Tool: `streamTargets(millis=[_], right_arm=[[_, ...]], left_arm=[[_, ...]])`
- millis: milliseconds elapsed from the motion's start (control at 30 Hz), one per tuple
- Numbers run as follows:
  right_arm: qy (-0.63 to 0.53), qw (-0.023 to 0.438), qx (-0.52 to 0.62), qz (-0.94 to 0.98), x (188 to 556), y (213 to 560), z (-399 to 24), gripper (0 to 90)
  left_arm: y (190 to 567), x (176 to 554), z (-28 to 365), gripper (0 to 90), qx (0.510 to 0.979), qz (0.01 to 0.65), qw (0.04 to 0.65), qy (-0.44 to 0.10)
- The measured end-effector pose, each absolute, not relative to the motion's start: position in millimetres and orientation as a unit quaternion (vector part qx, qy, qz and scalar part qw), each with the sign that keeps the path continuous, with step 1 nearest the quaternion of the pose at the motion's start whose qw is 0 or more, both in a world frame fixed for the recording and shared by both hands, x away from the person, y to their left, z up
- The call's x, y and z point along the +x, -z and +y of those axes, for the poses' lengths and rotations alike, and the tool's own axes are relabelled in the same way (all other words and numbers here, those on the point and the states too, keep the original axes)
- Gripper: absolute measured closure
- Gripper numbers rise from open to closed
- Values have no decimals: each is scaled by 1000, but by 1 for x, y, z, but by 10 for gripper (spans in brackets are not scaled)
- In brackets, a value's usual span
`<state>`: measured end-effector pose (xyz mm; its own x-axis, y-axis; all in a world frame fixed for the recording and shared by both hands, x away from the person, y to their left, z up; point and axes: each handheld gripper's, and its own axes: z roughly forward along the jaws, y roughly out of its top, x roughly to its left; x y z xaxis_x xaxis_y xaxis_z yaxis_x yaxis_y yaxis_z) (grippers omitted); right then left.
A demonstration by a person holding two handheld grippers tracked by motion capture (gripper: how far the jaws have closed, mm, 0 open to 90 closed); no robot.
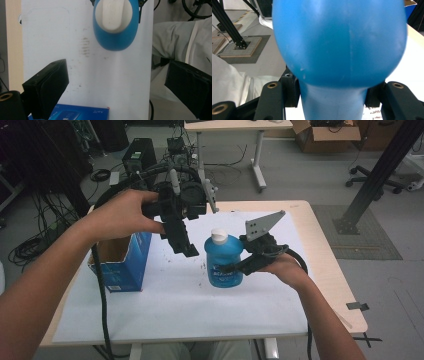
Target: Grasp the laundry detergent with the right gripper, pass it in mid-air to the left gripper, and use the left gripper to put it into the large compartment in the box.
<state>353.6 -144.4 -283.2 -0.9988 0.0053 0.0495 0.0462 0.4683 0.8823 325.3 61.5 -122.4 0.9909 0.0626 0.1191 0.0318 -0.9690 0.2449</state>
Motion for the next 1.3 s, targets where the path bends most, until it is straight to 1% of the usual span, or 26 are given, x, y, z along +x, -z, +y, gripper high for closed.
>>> streamTargets(millis=[700, 1300], right_arm=[[507, 21, -1, -862, 353, 283, -125, 439], [501, 18, 9, -865, 352, 281, -115, 439]], left_arm=[[127, 325, 47, 52, 992, 13, 117, -55], [146, 335, 33, 55, 993, 12, 110, -35]])
